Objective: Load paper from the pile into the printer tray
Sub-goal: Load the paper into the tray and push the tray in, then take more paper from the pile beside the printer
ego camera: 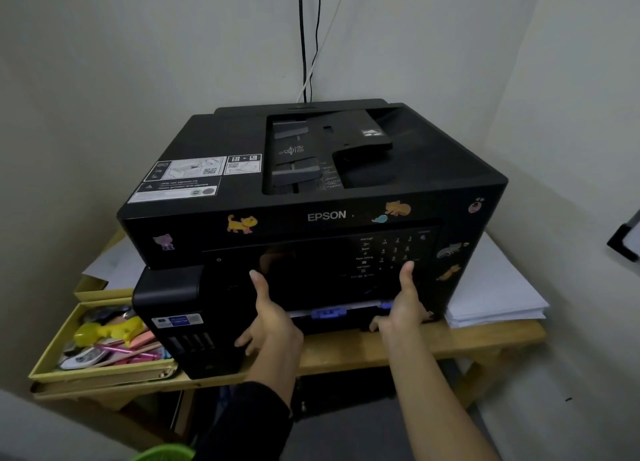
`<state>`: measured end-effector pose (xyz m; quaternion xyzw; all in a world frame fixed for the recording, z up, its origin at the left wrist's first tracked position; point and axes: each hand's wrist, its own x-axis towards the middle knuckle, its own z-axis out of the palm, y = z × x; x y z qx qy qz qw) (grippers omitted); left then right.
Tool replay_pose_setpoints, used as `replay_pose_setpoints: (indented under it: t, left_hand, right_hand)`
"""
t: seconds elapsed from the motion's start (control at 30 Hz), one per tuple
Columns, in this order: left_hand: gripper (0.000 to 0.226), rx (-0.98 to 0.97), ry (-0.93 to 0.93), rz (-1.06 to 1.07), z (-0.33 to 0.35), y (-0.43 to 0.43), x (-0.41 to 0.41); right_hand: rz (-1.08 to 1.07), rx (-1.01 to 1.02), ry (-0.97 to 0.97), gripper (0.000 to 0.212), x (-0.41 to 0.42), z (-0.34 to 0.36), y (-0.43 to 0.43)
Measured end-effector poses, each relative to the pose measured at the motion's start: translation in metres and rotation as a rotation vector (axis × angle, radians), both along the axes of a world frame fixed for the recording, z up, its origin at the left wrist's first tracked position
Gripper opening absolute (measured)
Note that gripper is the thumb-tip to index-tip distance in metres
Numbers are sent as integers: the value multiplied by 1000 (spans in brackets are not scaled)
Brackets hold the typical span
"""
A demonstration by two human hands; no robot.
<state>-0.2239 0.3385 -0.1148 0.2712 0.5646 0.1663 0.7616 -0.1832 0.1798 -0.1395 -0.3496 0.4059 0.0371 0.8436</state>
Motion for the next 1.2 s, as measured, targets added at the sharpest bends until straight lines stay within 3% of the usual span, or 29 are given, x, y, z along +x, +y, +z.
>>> replay_pose_setpoints:
  t: [0.13,0.27,0.33,0.43,0.63,0.73,0.87,1.07,1.2]
  left_hand:
    - [156,11,-35,-1,-6,-2,1]
    - [97,45,-195,-38,-17,1,3]
    - [83,50,-207,-10,-17,-3,4]
    - [86,36,-224,-14,-14,-9,8]
    - [100,32,-219,-45,-13,-9,6]
    - [110,65,-212,-148,-14,-4,1]
    - [126,122,-161,-350,-13,7,-13]
    - [98,375,28,-577,-16,-19,-42]
    - [92,341,189,-847,-34,-66,-68]
  right_hand:
    - [9,-3,-25,94,5,0,1]
    - [78,59,-212,97,4,-4,1]
    - [58,81,-238,95,7,-11,0]
    - [72,66,-259,89,10,-16,0]
    - [161,78,-320,103,7,-18,-7]
    - [228,133,-322,98,3,-14,-17]
    - [275,16,-200,92,-11,-8,-30]
    - [316,-150,-77,78,-50,-19,-44]
    - [318,-263,5,73,-74,-30,-55]
